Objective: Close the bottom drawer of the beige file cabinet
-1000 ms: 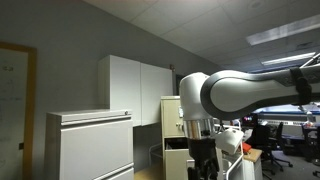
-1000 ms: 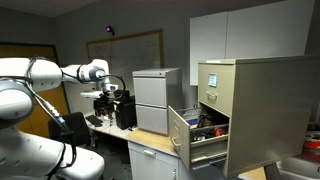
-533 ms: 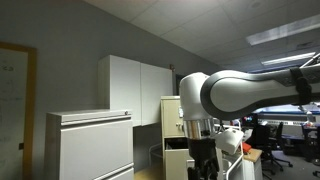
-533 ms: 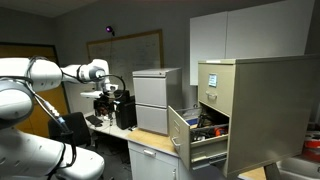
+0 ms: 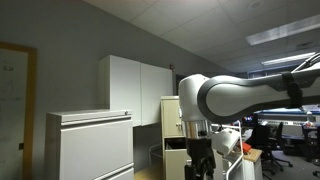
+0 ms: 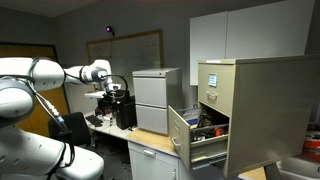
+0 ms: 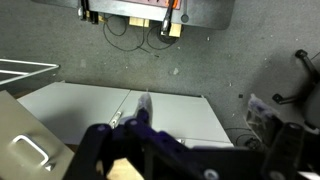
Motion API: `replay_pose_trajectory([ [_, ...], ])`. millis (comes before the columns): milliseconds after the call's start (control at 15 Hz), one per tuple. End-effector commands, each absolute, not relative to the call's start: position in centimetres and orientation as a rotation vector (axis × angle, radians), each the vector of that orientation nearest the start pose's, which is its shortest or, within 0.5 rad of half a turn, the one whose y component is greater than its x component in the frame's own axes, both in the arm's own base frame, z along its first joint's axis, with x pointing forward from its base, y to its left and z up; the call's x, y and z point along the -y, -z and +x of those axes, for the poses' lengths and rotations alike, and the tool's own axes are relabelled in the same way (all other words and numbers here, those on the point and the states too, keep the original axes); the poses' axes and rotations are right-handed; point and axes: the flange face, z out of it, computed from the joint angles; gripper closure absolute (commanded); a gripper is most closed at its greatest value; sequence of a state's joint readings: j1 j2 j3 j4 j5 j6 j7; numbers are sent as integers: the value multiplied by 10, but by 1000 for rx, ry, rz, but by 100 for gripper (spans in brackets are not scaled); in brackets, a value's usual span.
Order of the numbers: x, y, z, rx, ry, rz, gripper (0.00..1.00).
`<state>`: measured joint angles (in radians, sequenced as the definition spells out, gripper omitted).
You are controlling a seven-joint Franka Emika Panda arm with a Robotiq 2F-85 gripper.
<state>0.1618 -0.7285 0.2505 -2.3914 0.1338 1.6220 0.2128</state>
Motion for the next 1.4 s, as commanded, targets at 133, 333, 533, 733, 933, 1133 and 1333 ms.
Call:
replay_pose_trajectory([
  [133, -141, -537, 345, 176, 66, -3308, 0],
  [333, -124, -517, 382, 198, 85, -3409, 25],
  [533, -105, -492, 419, 244, 76, -3515, 37],
  [733, -91, -473, 454, 202, 73, -3628, 61],
  [933, -81, -457, 489, -48, 255, -3741, 86],
  [1133, -68, -436, 521, -124, 448, -3835, 100],
  [1333, -51, -409, 551, -50, 696, -3857, 100],
])
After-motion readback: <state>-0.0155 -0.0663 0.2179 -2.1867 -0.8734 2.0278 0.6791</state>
